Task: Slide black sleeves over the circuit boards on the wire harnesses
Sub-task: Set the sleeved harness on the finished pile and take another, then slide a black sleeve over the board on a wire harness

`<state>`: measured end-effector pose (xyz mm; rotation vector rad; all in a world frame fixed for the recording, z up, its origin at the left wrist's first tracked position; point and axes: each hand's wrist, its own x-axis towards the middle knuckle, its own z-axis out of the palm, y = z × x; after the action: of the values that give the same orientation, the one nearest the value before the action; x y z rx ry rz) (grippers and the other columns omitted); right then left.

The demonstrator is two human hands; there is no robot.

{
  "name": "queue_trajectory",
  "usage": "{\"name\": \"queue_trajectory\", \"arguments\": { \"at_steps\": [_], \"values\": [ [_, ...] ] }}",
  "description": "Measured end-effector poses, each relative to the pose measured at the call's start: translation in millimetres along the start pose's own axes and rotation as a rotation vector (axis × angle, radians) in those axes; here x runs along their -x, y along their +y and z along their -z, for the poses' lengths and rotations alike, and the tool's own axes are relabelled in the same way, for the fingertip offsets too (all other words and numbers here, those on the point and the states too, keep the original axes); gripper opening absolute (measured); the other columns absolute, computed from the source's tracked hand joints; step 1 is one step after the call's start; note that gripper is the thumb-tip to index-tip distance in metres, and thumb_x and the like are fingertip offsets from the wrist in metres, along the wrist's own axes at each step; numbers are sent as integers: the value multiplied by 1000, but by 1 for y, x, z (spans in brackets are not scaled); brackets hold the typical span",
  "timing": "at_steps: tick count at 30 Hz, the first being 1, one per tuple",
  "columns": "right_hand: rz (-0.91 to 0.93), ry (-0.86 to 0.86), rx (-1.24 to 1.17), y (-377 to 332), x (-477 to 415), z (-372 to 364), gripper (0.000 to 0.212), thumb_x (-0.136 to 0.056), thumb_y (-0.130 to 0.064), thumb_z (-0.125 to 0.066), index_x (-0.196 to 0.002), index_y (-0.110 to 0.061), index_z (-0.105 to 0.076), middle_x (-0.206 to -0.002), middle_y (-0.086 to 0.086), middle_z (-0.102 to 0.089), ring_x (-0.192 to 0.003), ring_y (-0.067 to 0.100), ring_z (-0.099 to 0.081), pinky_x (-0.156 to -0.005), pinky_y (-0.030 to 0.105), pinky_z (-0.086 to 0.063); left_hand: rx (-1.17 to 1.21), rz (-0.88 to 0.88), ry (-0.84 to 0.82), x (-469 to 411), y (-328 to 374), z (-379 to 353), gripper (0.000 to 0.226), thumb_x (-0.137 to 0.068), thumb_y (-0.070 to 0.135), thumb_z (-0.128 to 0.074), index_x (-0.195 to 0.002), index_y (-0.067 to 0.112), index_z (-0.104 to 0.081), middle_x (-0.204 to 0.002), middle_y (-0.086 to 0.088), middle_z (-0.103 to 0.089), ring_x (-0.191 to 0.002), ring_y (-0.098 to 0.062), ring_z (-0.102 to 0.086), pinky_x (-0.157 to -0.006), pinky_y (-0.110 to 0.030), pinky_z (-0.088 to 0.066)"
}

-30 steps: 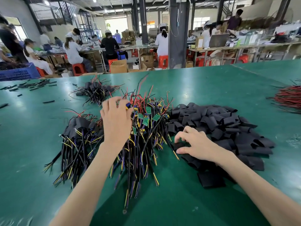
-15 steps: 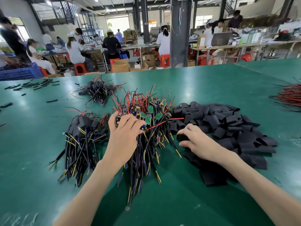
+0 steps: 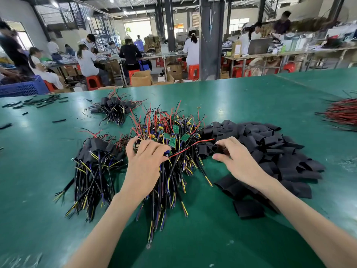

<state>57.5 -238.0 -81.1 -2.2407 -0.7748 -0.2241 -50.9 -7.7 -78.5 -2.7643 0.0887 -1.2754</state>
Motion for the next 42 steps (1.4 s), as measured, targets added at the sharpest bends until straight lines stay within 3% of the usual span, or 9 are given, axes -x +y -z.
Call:
{"name": "queue_trajectory", "arguments": {
  "at_steps": [22, 32, 42],
  "values": [
    [31, 83, 7, -7, 0, 8, 31, -84, -17, -68, -113, -8, -59, -100, 0, -49, -93, 16, -50, -81, 16, -30, -62, 20, 23, 1, -2, -5, 23, -77, 15, -78, -98, 19, -70, -90, 4, -64, -100, -18, -45, -104, -48, -24],
    [40, 99, -7, -11, 1, 11, 29, -80, -16, -72, -107, -10, -62, -100, 2, -55, -87, 20, -57, -87, 31, -44, -63, 48, 20, 2, -3, -5, 23, -77, 16, -77, -99, 19, -70, -89, 3, -62, -100, -18, -44, -104, -47, -23],
    [25, 109, -31, -14, 1, 11, 27, -79, -16, -74, -103, -12, -64, -95, 2, -56, -84, 21, -58, -83, 33, -47, -20, 52, 31, 2, -1, -4, 27, -74, 15, -79, -99, 19, -69, -90, 3, -63, -99, -20, -46, -103, -46, -26]
  ]
}}
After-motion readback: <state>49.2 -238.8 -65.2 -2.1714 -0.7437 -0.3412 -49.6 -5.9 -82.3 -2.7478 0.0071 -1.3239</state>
